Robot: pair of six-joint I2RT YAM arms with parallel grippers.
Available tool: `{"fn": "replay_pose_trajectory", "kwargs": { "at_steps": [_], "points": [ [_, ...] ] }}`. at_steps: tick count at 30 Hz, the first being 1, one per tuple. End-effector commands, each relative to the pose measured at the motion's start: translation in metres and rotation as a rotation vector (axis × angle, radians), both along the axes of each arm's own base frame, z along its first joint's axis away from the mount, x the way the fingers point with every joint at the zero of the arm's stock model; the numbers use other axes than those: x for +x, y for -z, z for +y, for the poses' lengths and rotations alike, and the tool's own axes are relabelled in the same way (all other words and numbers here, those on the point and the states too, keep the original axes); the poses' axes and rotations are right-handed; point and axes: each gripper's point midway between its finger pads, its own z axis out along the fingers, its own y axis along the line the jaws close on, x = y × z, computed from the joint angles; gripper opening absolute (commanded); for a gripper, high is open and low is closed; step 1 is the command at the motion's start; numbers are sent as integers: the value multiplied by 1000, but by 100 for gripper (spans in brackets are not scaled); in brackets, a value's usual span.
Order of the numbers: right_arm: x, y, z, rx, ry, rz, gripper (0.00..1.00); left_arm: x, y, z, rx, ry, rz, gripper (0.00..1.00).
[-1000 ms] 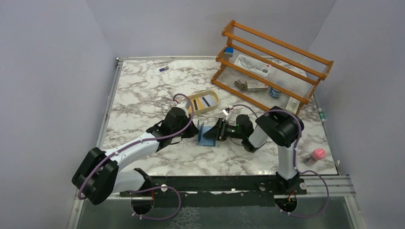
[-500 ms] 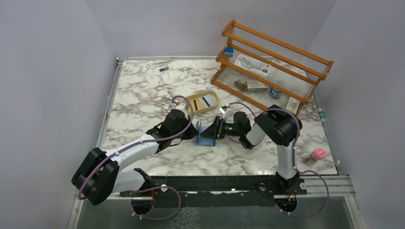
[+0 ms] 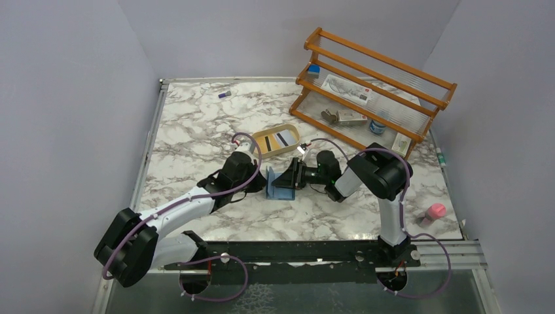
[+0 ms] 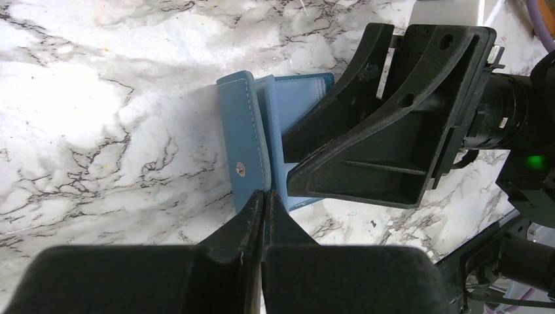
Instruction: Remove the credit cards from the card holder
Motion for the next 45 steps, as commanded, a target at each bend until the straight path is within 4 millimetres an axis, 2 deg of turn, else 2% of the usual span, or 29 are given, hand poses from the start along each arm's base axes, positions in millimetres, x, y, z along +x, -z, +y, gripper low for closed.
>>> {"fn": "replay_pose_trajectory", "kwargs": {
  "at_steps": [1,9,14,22,28,32,36,45],
  "points": [
    [-10,42,-11,-126,15,66,50,-8,13,11,54,-7,31,0],
    [-19,47,-25,-167,40,59,51,-6,10,8,52,1,25,0],
    [-21,42,-35,-186,72,33,53,-5,8,8,59,3,21,0],
    [-14,22,-39,-215,77,-57,66,-4,4,6,51,9,17,0],
    [10,-3,-45,-316,137,-176,68,-3,1,6,53,15,15,0],
    [23,-18,-38,-333,140,-219,66,-3,-1,3,45,19,16,0],
    [29,-18,-27,-352,127,-231,61,-3,0,3,45,19,18,0],
    [23,-19,-10,-372,86,-266,55,-4,1,3,45,19,20,0]
  ]
}}
